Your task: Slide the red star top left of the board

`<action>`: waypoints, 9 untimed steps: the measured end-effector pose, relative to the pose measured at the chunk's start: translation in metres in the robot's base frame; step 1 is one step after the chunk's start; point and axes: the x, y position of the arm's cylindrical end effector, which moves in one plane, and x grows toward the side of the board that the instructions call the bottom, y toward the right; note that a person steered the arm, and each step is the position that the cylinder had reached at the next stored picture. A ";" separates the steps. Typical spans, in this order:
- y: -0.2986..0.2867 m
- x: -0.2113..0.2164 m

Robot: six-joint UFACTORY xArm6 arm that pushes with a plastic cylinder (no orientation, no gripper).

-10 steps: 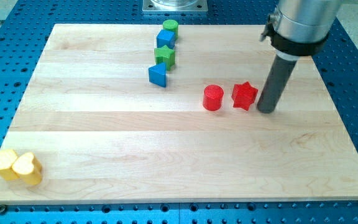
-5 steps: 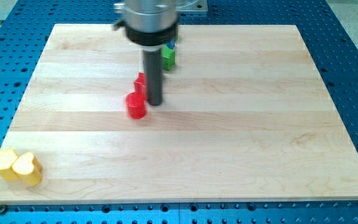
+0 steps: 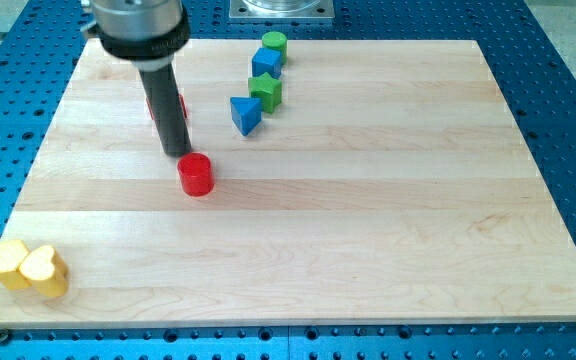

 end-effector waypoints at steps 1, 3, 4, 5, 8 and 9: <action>-0.049 -0.074; -0.021 -0.065; -0.027 -0.105; -0.082 -0.124; -0.001 0.110; 0.078 0.120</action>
